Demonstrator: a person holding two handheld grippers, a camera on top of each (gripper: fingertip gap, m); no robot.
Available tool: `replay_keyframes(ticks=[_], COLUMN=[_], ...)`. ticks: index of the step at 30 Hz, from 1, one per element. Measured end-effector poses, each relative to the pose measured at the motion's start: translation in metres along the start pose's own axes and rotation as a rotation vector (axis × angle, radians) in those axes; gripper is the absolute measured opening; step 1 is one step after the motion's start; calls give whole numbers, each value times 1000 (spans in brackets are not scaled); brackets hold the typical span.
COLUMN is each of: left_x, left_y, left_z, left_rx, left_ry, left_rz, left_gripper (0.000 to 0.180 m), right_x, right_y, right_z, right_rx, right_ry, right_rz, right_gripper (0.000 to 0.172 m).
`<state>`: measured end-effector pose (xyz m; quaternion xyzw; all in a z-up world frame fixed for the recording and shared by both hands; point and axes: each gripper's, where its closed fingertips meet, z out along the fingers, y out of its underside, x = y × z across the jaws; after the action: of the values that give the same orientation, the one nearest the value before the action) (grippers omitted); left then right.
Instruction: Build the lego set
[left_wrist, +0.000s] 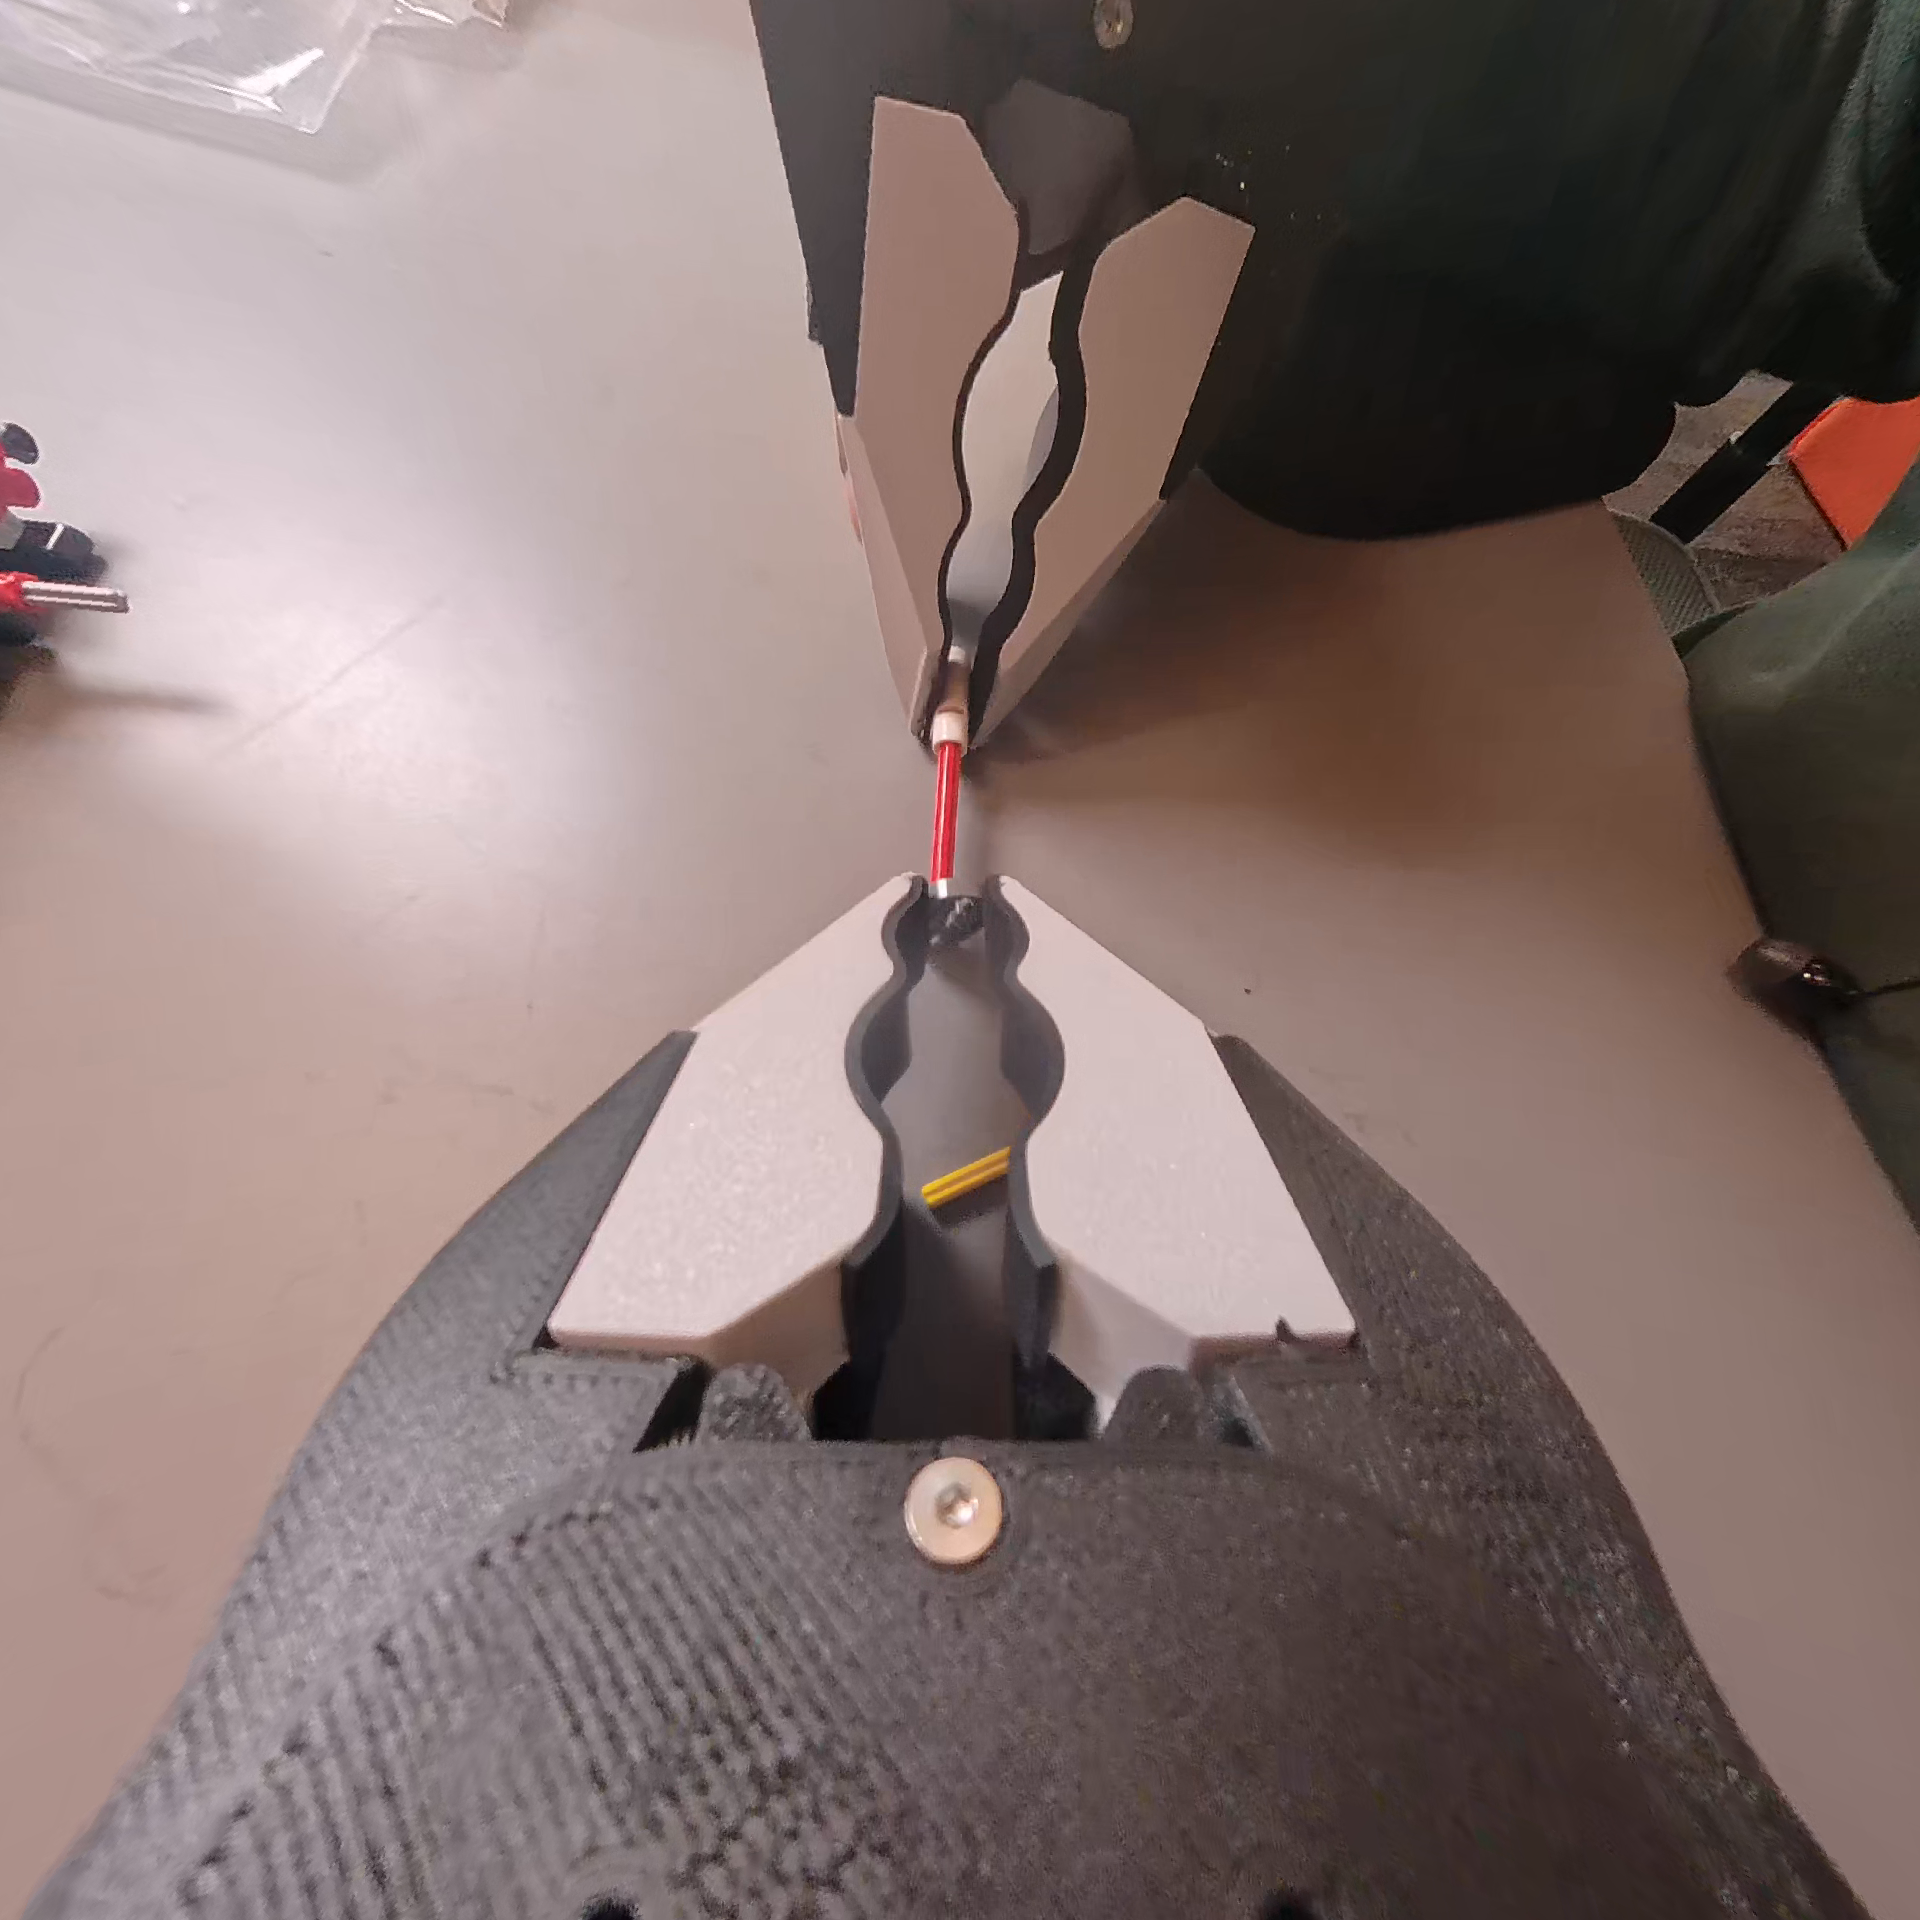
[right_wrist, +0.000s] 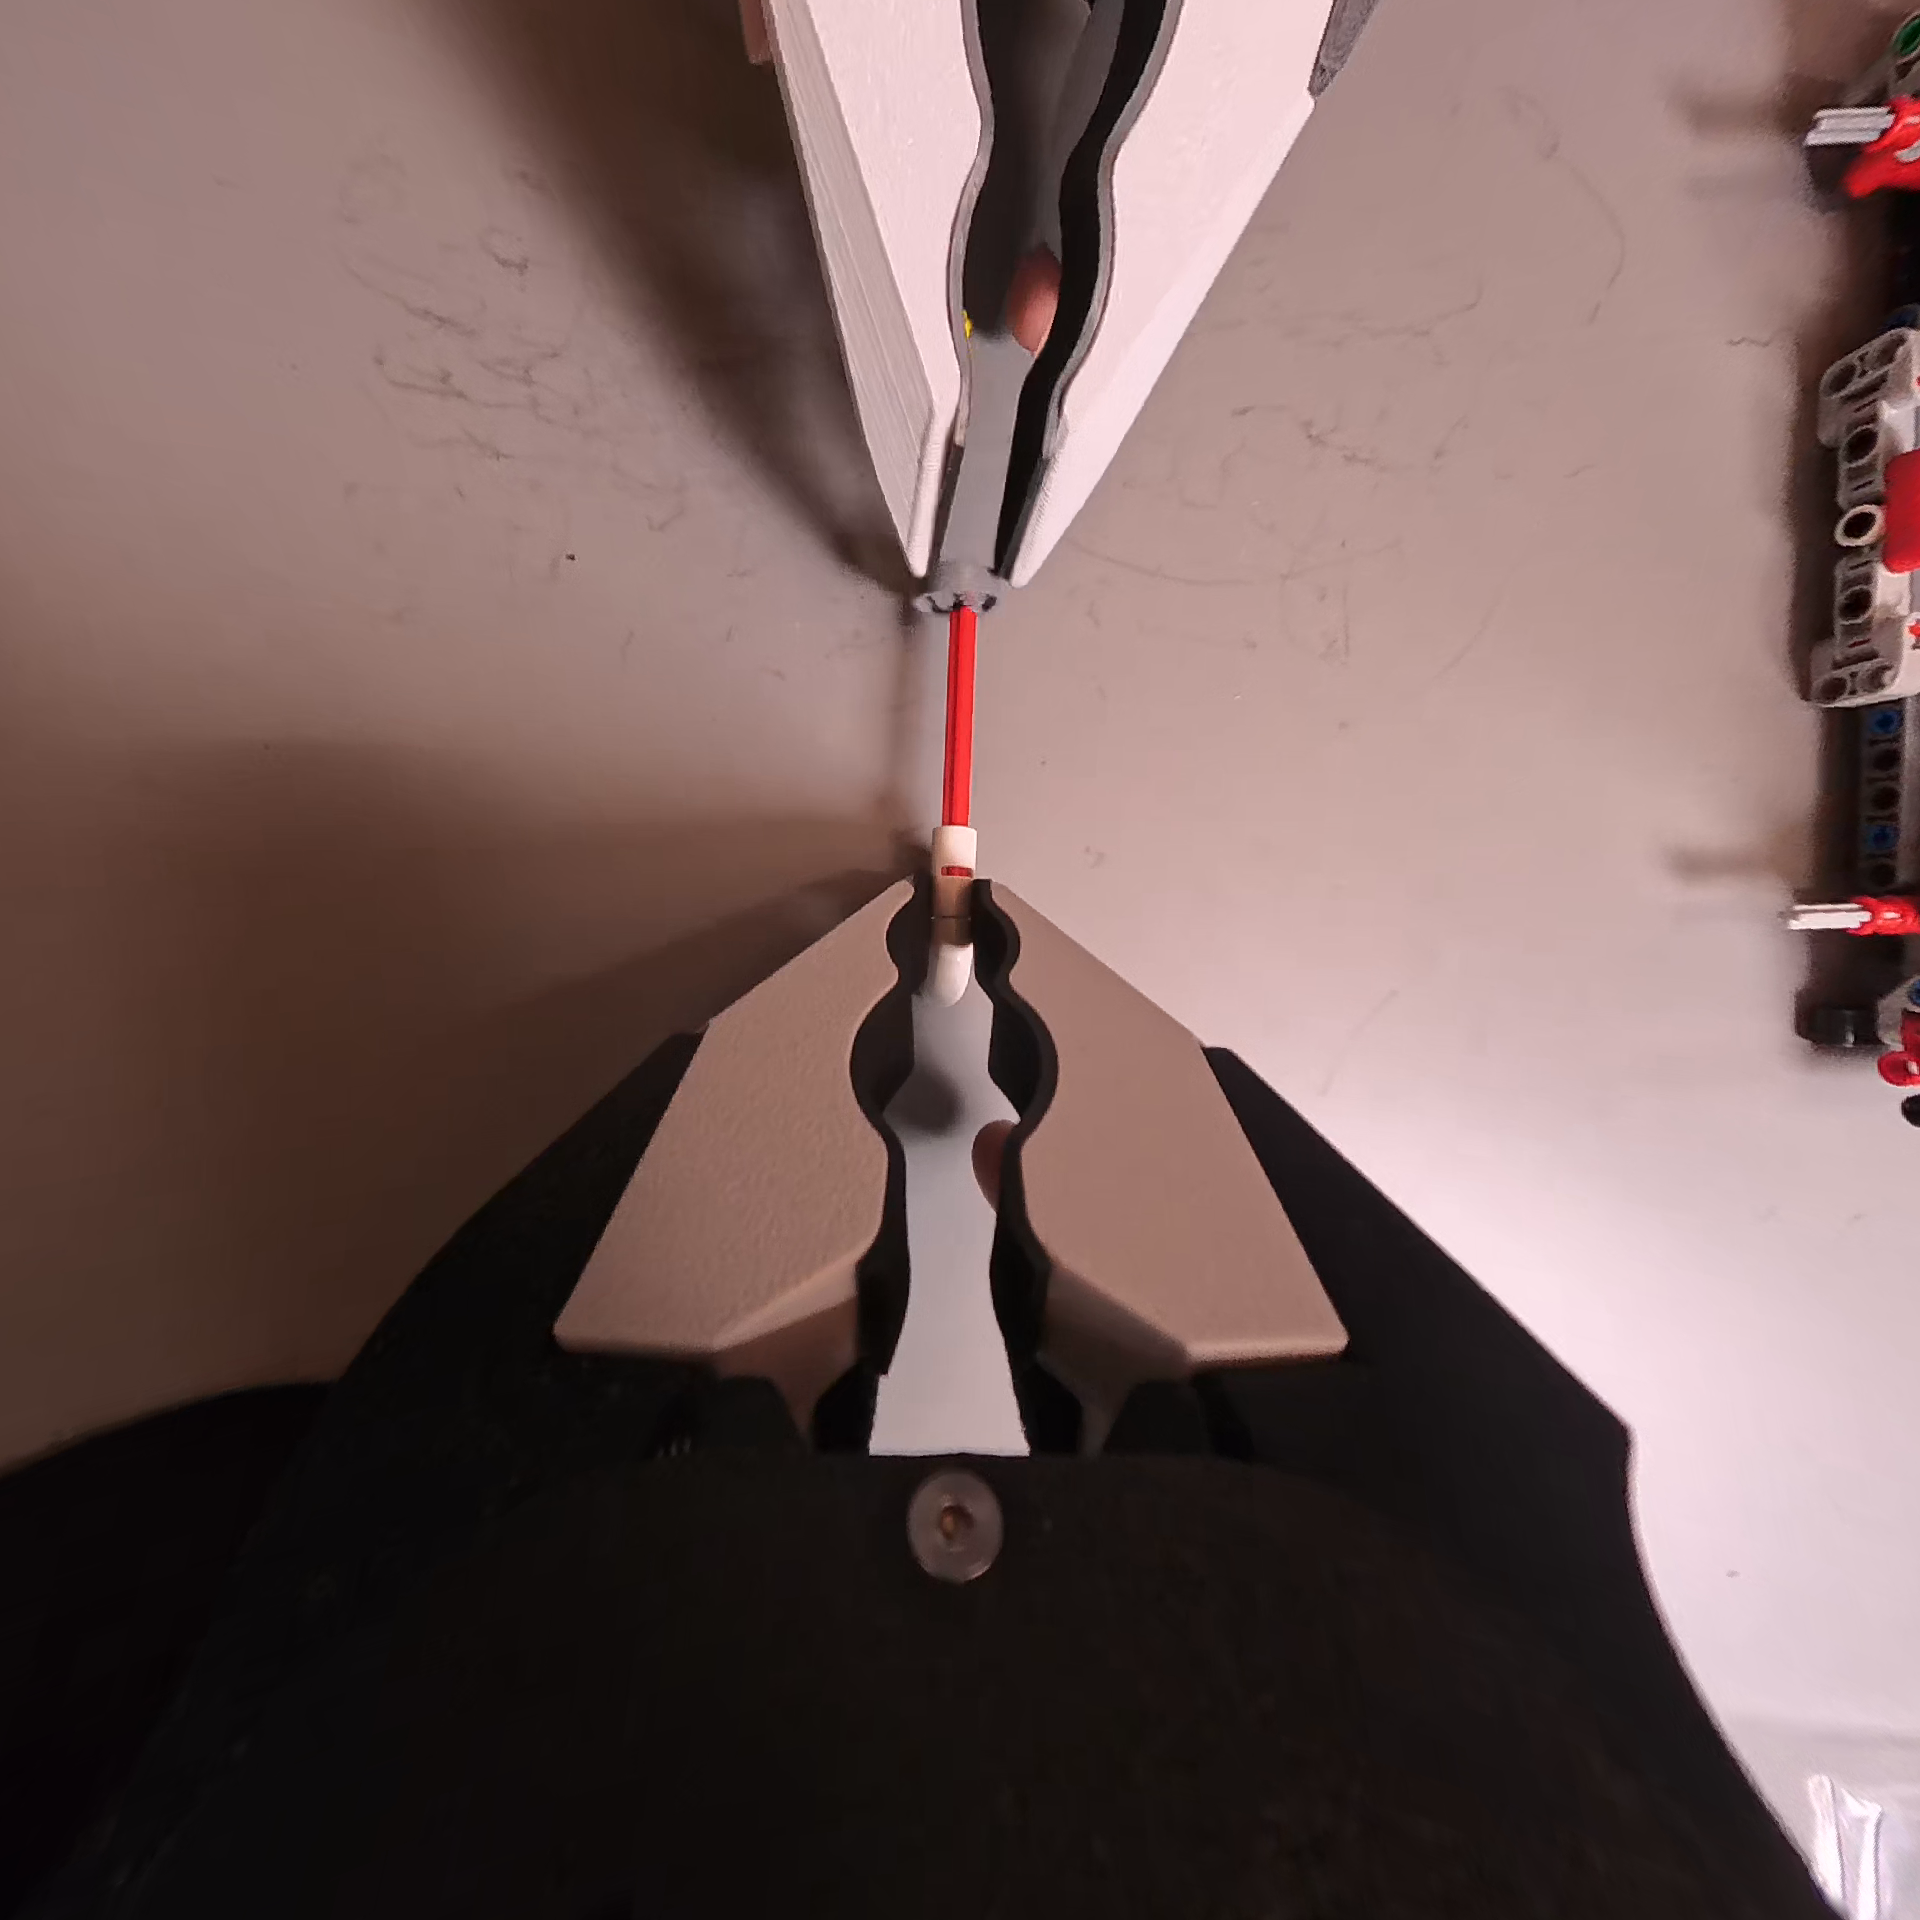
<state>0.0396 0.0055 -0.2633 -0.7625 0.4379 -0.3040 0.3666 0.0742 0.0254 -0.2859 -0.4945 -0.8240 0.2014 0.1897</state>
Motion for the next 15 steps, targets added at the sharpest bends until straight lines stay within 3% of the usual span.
replay_keyframes(ticks=[5,12,15], left_x=[-2,6,10], left_y=[5,6,15], left_z=[6,-5,-14], left_rx=[-32,-74,-168], left_ry=[-23,-16,5], left_rz=[17,91,160], left_gripper=[6,17,19], right_x=[0,1,1], right_y=[0,1,1], right_z=[0,0,0], right_rx=[5,1,2], right_ry=[-5,-1,-4], right_rz=[9,11,14], right_gripper=[4,5,5])
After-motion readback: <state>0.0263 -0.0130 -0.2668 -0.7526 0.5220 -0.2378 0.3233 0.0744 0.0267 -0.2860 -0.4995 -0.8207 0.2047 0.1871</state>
